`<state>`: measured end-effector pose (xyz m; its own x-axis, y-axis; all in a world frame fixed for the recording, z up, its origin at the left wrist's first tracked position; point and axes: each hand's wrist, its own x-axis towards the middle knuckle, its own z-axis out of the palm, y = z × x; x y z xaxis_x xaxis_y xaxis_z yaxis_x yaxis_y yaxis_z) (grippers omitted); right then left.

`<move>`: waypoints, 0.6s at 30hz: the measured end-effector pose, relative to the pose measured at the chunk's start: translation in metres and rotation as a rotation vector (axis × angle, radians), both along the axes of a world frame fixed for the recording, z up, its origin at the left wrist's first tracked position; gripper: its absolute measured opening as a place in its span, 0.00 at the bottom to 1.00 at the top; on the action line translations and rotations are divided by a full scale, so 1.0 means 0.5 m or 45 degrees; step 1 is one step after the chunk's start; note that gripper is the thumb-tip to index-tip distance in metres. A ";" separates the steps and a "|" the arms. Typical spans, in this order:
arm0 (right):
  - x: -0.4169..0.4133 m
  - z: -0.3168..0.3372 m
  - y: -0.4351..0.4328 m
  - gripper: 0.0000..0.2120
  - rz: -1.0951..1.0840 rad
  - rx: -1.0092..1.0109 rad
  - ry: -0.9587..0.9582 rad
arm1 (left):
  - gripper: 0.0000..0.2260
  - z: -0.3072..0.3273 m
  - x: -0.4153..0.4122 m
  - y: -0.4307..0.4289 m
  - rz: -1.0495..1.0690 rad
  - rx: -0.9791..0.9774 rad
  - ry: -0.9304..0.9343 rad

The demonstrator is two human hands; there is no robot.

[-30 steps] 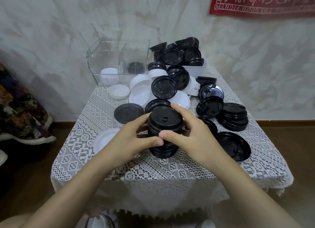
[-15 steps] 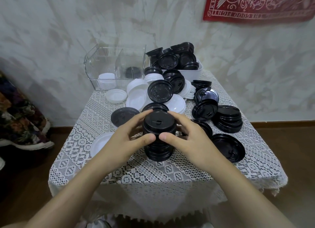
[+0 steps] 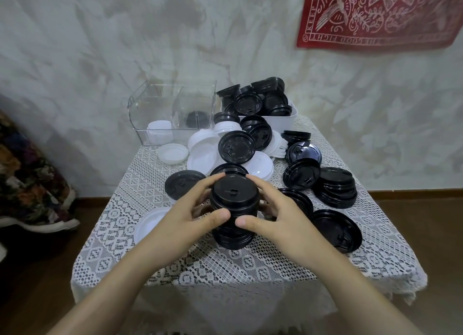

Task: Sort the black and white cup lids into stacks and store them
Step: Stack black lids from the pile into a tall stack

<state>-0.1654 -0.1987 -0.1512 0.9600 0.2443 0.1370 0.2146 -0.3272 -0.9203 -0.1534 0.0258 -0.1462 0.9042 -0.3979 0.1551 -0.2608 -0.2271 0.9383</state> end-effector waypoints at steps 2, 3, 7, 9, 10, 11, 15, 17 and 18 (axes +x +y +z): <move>0.004 0.000 0.006 0.39 -0.012 0.023 -0.010 | 0.28 0.005 0.004 0.000 0.032 -0.012 0.003; 0.006 0.000 0.008 0.38 -0.013 0.026 -0.008 | 0.27 0.006 0.006 0.000 0.040 -0.020 0.010; 0.017 0.003 0.006 0.35 0.010 0.004 0.003 | 0.26 0.000 0.009 -0.005 0.034 -0.027 0.025; 0.018 0.003 0.004 0.35 -0.001 0.007 -0.019 | 0.28 -0.007 0.008 -0.011 0.060 -0.040 0.003; 0.018 0.005 0.004 0.35 -0.014 0.014 -0.030 | 0.29 -0.010 0.010 -0.015 0.080 -0.053 -0.008; 0.018 0.008 0.002 0.35 -0.028 0.021 -0.044 | 0.29 -0.012 0.013 -0.020 0.093 -0.066 -0.016; 0.022 0.019 -0.007 0.27 -0.007 0.071 -0.066 | 0.32 -0.007 0.027 -0.036 0.080 -0.045 0.006; 0.019 0.020 -0.005 0.25 -0.011 0.100 -0.051 | 0.33 -0.007 0.033 -0.037 0.084 -0.035 0.023; 0.018 0.020 -0.002 0.26 -0.023 0.109 -0.048 | 0.33 -0.006 0.035 -0.038 0.090 -0.033 0.028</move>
